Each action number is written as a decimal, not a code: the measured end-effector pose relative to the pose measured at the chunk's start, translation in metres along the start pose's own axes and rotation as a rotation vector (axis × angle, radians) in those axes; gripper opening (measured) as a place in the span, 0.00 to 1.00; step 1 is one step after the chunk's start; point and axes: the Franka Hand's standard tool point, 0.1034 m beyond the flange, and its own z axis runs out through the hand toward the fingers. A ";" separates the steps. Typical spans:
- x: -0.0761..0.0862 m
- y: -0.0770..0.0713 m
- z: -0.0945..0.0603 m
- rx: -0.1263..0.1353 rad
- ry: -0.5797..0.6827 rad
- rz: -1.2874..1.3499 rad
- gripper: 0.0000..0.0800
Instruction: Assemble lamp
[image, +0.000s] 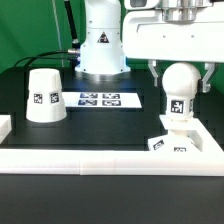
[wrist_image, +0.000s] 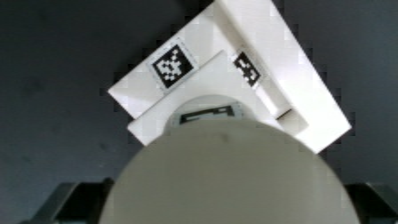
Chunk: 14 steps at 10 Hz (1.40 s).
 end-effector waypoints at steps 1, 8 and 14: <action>-0.001 -0.001 0.000 0.001 -0.002 0.075 0.72; -0.002 -0.002 0.000 0.026 -0.038 0.402 0.73; -0.005 -0.004 0.001 0.033 -0.032 -0.066 0.87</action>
Offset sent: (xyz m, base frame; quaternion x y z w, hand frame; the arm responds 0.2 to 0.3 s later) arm 0.0018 -0.0003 -0.0013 0.0006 -0.0057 0.1995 0.9799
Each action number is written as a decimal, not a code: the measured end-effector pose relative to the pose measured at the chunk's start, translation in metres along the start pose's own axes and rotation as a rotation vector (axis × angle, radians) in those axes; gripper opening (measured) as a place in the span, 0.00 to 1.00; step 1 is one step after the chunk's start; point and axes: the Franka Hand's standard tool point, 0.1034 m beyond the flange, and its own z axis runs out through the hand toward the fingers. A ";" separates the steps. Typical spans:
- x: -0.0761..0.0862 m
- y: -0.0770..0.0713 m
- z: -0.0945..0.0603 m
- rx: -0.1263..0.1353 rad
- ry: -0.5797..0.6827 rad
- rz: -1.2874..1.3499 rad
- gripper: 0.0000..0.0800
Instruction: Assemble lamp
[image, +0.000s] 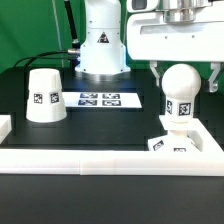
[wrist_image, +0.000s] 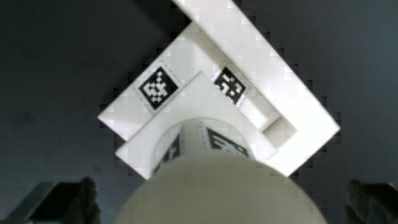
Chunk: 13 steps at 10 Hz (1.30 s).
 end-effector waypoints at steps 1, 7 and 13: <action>0.001 0.001 0.000 -0.001 0.000 -0.117 0.87; 0.007 0.004 0.003 -0.005 -0.005 -0.671 0.87; 0.007 0.004 0.003 -0.023 -0.004 -1.089 0.87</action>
Offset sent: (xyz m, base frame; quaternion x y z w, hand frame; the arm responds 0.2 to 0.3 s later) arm 0.0073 -0.0041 -0.0005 -0.0170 -0.0019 -0.2699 0.9627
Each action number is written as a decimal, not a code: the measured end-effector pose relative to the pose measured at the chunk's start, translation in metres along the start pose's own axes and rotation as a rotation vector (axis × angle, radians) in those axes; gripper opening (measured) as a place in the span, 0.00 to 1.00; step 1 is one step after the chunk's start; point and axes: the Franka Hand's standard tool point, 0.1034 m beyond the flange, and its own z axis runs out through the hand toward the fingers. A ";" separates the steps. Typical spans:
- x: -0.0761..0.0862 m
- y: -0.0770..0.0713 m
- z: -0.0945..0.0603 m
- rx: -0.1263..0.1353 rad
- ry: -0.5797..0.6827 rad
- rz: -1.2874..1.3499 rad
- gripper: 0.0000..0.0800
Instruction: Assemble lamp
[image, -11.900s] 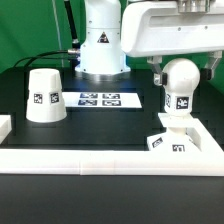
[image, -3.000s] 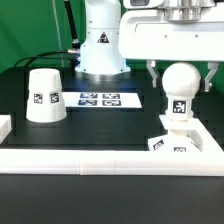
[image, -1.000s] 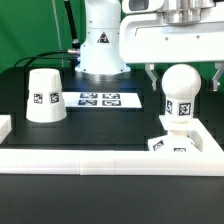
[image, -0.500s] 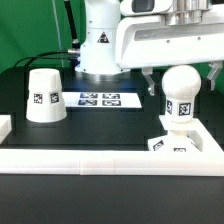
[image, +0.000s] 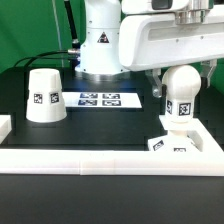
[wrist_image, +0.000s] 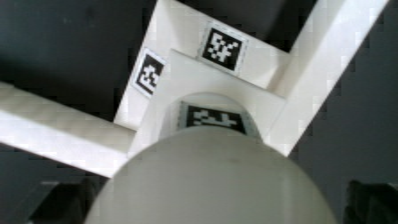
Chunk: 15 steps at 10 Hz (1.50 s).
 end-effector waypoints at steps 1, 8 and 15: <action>-0.001 0.002 0.000 0.000 0.000 -0.065 0.87; 0.000 0.001 -0.001 -0.045 -0.026 -0.467 0.87; -0.001 0.003 0.000 -0.049 -0.028 -0.457 0.72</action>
Offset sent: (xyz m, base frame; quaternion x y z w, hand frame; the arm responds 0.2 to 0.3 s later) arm 0.0045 0.0098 0.0055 0.0037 -0.0080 -0.1793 0.9838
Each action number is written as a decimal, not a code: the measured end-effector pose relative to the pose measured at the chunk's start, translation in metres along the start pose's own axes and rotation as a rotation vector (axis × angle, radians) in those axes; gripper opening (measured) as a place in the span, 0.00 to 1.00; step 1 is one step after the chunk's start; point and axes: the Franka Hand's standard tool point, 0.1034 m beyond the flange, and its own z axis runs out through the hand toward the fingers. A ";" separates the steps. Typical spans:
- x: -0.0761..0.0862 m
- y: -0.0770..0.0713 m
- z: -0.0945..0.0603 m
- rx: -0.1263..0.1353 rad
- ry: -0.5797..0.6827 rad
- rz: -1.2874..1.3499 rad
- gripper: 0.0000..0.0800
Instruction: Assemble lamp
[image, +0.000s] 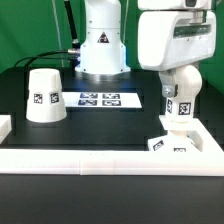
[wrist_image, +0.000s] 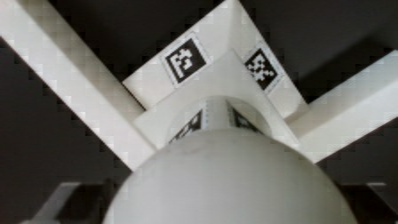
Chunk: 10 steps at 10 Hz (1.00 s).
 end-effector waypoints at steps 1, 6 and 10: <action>0.000 0.001 0.000 -0.004 0.007 0.077 0.72; 0.001 -0.001 0.001 -0.004 0.010 0.545 0.72; 0.001 -0.001 0.001 -0.002 0.011 0.954 0.72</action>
Offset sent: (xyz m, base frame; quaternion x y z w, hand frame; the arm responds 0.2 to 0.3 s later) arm -0.0068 0.0030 -0.0013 -0.0023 0.0050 0.2631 0.9647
